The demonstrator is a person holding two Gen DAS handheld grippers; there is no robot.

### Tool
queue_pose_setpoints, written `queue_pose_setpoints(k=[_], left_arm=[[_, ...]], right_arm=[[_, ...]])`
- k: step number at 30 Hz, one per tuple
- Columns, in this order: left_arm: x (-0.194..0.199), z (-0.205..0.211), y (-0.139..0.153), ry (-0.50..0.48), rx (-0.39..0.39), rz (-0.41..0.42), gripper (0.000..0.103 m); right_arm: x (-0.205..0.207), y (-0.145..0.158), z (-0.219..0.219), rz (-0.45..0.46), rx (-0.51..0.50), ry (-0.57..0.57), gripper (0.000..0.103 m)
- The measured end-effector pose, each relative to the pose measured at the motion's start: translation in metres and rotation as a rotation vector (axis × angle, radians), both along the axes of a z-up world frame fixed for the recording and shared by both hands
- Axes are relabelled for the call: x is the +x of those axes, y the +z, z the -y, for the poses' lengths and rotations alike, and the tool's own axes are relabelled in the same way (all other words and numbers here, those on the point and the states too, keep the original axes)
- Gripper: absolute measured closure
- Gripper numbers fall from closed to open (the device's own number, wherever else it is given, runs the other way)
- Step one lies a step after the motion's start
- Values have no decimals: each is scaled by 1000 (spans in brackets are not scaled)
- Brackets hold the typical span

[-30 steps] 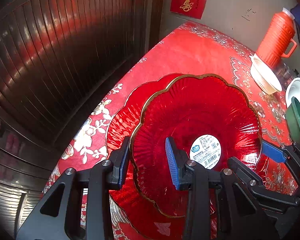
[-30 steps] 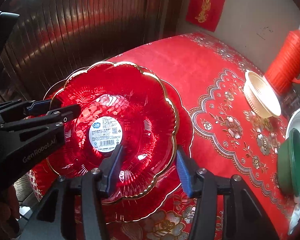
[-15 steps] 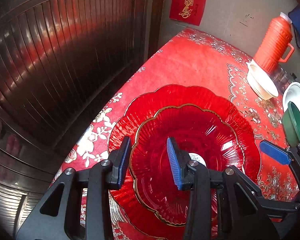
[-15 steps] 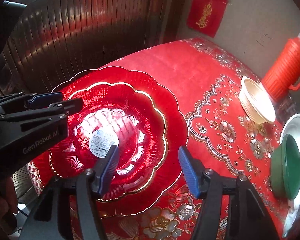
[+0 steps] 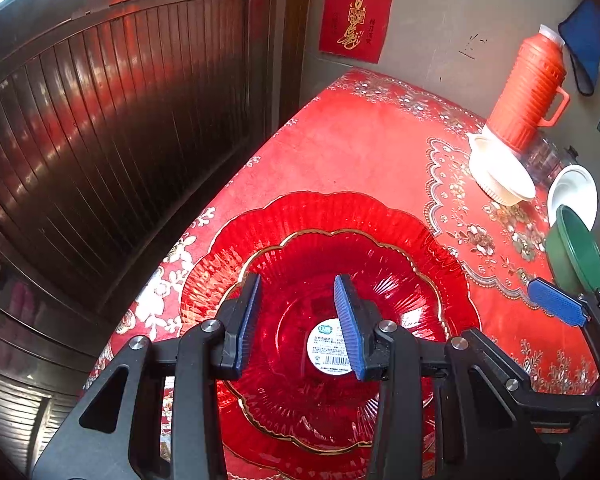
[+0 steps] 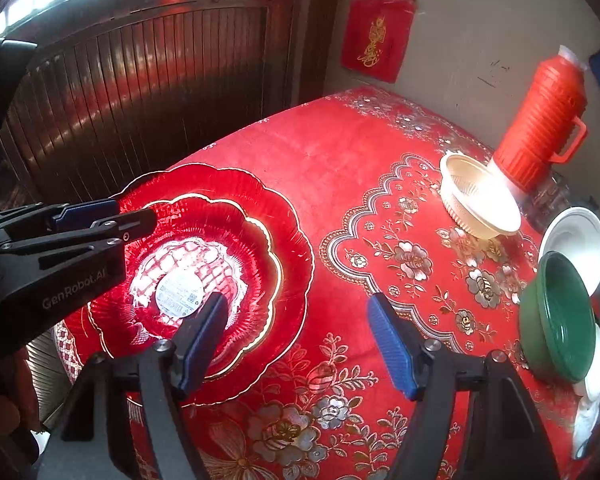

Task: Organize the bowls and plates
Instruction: 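Open the right tool and withdraw both tools from the stacked red dishes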

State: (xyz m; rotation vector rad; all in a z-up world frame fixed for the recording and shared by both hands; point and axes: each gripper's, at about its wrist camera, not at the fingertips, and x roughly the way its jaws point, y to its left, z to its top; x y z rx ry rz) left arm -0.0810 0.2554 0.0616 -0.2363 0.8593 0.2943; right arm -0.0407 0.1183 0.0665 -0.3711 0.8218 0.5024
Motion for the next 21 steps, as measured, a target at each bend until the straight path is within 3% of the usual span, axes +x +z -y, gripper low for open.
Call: queue_pose_setpoints(k=[21], left_arm=[[37, 77, 20, -163, 16, 13, 65]], right_arm=[[26, 11, 74, 2, 65, -166, 24]])
